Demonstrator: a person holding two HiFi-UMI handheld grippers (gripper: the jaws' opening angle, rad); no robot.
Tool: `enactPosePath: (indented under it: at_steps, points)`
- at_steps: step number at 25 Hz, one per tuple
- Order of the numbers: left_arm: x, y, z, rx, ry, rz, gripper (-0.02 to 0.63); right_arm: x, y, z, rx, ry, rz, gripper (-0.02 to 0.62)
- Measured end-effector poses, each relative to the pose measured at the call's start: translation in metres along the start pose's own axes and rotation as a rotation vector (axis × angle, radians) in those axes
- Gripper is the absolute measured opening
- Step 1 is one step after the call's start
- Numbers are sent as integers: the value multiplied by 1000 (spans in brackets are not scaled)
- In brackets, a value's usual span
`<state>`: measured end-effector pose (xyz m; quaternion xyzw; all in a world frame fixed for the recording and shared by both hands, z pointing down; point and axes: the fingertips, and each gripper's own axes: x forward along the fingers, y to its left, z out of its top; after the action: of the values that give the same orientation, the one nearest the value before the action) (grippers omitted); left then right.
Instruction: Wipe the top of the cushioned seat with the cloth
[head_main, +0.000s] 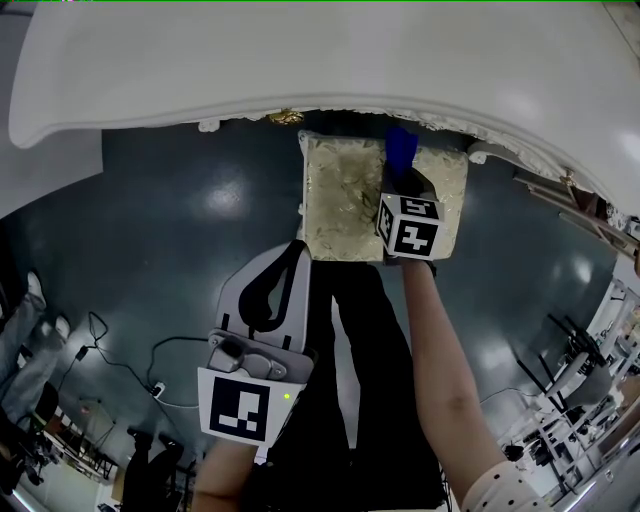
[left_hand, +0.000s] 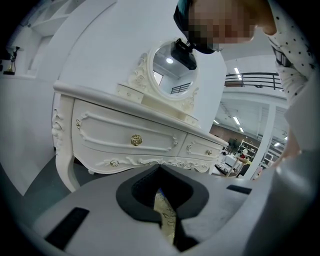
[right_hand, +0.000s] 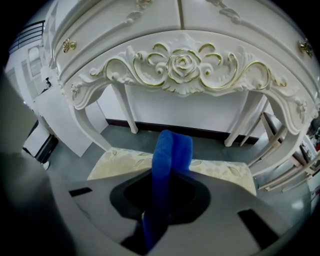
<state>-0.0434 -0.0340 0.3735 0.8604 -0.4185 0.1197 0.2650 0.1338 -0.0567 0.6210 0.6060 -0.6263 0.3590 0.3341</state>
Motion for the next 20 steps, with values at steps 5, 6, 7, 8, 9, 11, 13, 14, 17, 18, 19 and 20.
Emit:
enactPosePath:
  at_steps: [5,6,7,8,9,11,13,14,17,18,19,20]
  points:
    - [-3,3,1,-7,-2,5,9,-1,5,1,11,-13,-2,63]
    - [-4,4,0,-8,0,7,9,-1,7,2,13,-12,-2,63]
    - [-5,5,0,-9,0,9,9,0,10,2,14,-12,-2,63]
    - [-7,6,0,-11,-1,11,9,0,12,2,15,-12,-1,63]
    - [-8,7,0,-13,-2,12,9,0,14,3,15,-12,1,63]
    - [-8,7,-1,-17,-2,15,9,0,17,3,17,-15,6,63]
    - [-9,10,-2,-21,-3,21,9,2,22,4,18,-20,10,63]
    - [-9,11,-2,-22,-4,24,9,3,25,5,17,-22,12,63]
    - [-13,16,-1,-26,-8,33,9,4,36,8,10,-25,27,63]
    - [-15,17,-1,-28,-9,36,9,4,39,8,7,-25,31,63]
    - [-17,18,-1,-30,-11,40,9,4,41,8,6,-26,33,63]
    - [-18,19,-1,-31,-13,44,9,5,43,8,7,-27,33,63]
